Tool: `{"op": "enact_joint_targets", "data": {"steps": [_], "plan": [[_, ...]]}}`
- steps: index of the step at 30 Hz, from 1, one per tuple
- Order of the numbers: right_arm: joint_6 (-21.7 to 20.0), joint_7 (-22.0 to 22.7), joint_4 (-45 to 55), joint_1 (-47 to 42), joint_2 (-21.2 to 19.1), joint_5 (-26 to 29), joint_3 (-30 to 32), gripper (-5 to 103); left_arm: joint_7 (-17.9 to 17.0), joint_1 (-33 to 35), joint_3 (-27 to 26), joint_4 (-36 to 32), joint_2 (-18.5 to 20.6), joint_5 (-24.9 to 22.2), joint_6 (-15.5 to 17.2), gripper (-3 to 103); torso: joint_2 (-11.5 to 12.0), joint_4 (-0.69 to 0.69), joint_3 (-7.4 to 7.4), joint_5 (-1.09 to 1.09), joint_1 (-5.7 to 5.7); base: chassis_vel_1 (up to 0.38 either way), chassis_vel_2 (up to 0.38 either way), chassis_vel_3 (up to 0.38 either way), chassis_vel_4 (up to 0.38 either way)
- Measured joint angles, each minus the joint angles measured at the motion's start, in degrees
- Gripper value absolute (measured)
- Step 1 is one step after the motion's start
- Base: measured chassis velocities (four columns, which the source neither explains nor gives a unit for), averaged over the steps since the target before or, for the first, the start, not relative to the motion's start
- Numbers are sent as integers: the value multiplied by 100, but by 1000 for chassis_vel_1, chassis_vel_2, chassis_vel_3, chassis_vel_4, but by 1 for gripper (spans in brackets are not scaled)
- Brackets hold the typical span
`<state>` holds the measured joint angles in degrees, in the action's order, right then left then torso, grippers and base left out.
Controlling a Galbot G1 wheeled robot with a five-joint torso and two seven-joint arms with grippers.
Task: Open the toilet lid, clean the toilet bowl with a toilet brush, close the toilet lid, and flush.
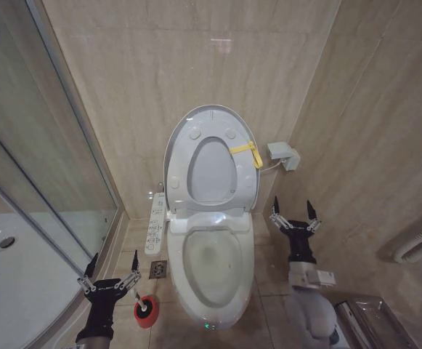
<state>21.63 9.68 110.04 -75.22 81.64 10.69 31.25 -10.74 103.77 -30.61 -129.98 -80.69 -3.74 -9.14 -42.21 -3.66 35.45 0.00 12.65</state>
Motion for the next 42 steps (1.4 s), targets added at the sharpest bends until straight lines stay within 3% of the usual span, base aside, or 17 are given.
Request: {"op": "enact_joint_targets", "data": {"steps": [13,30,42], "plan": [[-171,107,-804,1031,-218,85,-65,100,0,0,0,0,0,0,0,100,0,0,0,0,0,0,0,0,0],[-106,162,-3096,3476,-480,66,-185,100,0,0,0,0,0,0,0,100,0,0,0,0,0,0,0,0,0],[-32,141,-4244,4561,-404,-122,-294,100,0,0,0,0,0,0,0,100,0,0,0,0,0,0,0,0,0]]}}
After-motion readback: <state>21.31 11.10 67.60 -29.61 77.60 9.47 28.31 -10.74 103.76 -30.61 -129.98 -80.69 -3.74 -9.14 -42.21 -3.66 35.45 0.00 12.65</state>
